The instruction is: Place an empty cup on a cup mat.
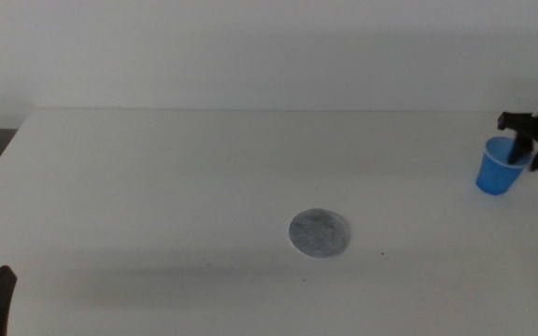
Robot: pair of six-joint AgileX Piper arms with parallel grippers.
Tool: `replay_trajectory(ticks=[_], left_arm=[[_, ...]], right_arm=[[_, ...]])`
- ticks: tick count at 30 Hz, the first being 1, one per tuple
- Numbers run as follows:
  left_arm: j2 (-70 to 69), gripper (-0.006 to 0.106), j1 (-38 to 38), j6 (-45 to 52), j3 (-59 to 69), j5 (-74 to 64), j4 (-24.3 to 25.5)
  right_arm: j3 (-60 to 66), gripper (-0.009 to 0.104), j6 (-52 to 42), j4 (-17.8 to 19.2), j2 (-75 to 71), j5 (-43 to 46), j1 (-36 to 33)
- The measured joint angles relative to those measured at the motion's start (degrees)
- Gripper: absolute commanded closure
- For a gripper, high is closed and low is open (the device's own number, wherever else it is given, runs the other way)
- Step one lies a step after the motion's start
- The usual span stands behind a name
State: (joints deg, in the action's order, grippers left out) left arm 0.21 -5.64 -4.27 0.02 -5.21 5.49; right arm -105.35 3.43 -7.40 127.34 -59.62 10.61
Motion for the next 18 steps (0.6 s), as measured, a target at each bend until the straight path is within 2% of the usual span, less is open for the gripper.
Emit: replay_trajectory(ticks=[4,8,18], left_arm=[[0.0,0.007,0.0,0.0,0.0,0.0,0.0],[0.0,0.007,0.0,0.0,0.0,0.0,0.0],[0.0,0.007,0.0,0.0,0.0,0.0,0.0]], right_arm=[[0.0,0.096,-1.8,-0.9,0.1,0.6,-0.3],[0.0,0.096,-2.4,-0.2,-4.9,-0.5,-3.1],[-0.1,0.096,0.2,-0.4,-14.6,-4.5,-21.3]])
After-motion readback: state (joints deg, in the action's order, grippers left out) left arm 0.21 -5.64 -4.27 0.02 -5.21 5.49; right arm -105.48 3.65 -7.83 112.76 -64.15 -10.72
